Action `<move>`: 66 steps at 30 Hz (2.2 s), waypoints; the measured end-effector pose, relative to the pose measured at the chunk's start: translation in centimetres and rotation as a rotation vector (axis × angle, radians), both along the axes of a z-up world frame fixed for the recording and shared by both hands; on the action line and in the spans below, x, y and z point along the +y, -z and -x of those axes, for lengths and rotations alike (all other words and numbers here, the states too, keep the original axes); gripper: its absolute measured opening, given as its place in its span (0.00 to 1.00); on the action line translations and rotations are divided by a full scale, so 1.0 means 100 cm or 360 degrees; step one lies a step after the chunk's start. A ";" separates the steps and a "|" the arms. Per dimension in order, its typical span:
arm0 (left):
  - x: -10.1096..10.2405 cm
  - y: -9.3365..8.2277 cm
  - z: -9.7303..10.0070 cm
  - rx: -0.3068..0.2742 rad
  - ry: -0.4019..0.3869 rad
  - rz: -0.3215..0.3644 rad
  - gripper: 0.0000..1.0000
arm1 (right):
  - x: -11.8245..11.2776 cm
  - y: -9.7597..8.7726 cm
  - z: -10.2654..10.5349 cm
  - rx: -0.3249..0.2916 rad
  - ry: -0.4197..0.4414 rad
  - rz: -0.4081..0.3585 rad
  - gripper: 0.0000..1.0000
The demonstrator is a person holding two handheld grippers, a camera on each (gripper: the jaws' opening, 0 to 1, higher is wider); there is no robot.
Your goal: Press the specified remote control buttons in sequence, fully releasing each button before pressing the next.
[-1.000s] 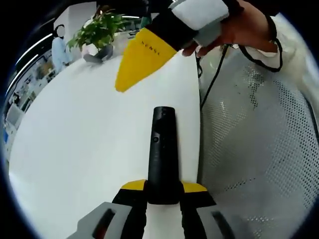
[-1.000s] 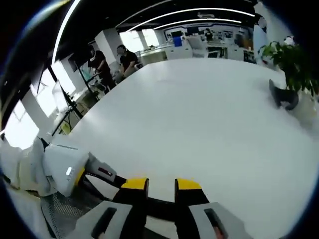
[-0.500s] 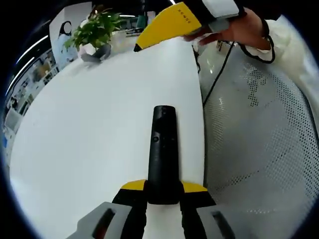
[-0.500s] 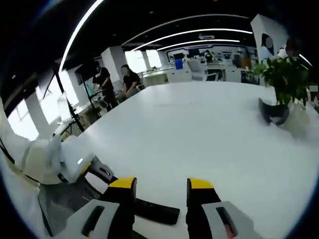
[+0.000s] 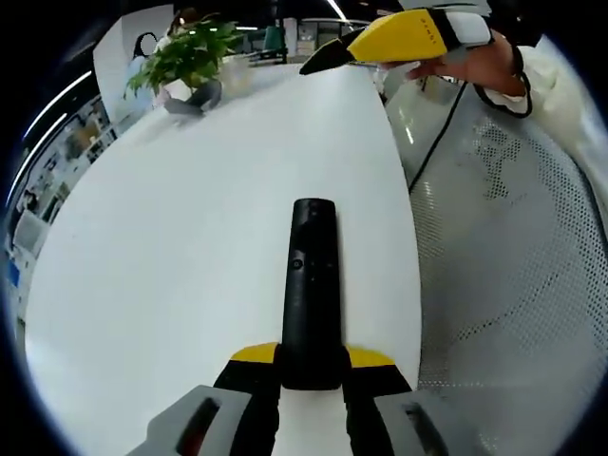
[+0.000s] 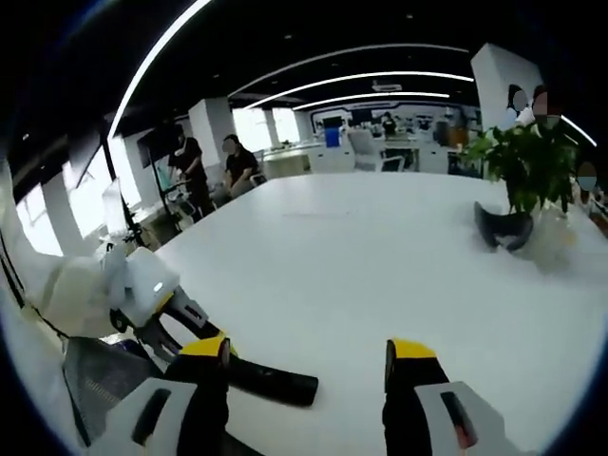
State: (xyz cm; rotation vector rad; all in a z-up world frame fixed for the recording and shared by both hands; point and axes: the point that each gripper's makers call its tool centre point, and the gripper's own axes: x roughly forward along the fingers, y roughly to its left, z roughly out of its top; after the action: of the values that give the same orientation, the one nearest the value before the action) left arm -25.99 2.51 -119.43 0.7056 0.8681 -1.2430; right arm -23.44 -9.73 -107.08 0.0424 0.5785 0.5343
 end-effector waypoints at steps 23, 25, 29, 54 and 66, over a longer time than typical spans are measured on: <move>0.012 0.000 -0.052 0.0021 0.0061 -0.0061 0.24 | -0.015 0.009 0.004 0.0004 0.0072 0.0054 0.92; 0.012 0.001 -0.058 0.0014 0.0069 -0.0069 0.24 | -0.014 0.010 0.004 0.0007 0.0066 0.0062 0.93; 0.013 0.001 -0.069 0.0010 0.0085 -0.0085 0.24 | -0.012 0.010 0.005 0.0010 0.0053 0.0063 0.94; 0.029 0.000 -0.147 -0.0022 0.0061 -0.0160 0.24 | -0.017 0.020 0.006 0.0067 0.0052 0.0095 0.94; 0.027 0.001 -0.176 -0.0030 0.0051 -0.0155 0.24 | -0.022 0.026 0.004 0.0095 0.0070 0.0115 0.93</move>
State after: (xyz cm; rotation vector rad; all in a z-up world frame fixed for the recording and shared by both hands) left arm -8.37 5.22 -119.49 0.8107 0.9096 -1.2265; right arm -23.81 -11.98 -109.64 0.0023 0.6537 0.4704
